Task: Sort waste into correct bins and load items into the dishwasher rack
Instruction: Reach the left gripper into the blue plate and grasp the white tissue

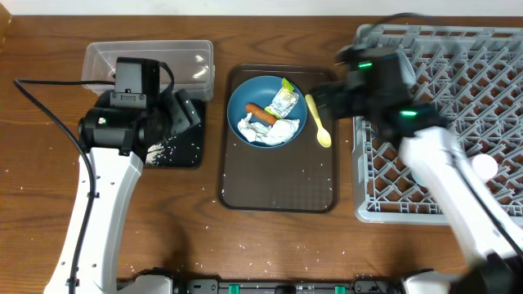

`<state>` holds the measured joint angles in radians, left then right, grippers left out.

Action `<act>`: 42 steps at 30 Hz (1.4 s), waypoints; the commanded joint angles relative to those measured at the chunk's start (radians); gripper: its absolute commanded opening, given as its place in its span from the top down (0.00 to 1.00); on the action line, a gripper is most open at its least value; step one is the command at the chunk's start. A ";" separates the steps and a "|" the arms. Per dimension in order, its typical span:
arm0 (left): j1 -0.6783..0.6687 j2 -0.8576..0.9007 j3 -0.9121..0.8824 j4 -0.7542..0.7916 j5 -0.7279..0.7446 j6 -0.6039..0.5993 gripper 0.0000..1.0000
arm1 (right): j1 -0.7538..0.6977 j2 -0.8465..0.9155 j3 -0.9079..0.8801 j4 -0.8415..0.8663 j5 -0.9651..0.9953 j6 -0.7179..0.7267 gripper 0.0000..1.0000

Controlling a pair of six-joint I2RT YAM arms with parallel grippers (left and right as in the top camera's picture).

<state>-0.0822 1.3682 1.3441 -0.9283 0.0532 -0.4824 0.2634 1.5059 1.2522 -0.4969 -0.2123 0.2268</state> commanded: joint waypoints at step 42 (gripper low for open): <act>-0.446 0.626 0.003 0.427 -0.122 0.063 0.60 | -0.383 -0.236 0.004 -0.135 -0.001 0.049 0.01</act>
<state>-0.5266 1.9900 1.3441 -0.5079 -0.0559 -0.4339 -0.1158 1.2659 1.2526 -0.6300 -0.2096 0.2611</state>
